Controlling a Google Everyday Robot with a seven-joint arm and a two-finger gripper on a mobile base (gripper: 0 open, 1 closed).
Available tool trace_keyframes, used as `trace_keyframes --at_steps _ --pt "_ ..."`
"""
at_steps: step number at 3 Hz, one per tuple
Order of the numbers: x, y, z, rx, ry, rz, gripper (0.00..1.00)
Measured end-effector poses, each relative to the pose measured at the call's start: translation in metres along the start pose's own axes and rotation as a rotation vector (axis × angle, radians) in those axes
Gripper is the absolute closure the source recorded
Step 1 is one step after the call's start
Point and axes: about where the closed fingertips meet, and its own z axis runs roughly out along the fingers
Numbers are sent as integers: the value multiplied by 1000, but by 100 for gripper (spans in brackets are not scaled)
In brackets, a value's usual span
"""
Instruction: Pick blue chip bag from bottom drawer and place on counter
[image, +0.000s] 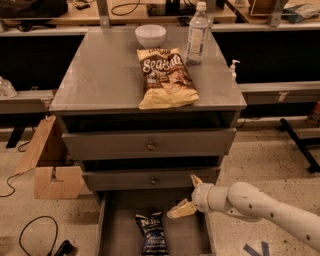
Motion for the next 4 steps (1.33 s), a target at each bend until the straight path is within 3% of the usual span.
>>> trace_keyframes --at_steps 1,3,4 --pt "38 10 18 -31 34 26 0" --pt "50 11 36 -22 56 26 0" --pt "90 14 86 -8 118 17 0"
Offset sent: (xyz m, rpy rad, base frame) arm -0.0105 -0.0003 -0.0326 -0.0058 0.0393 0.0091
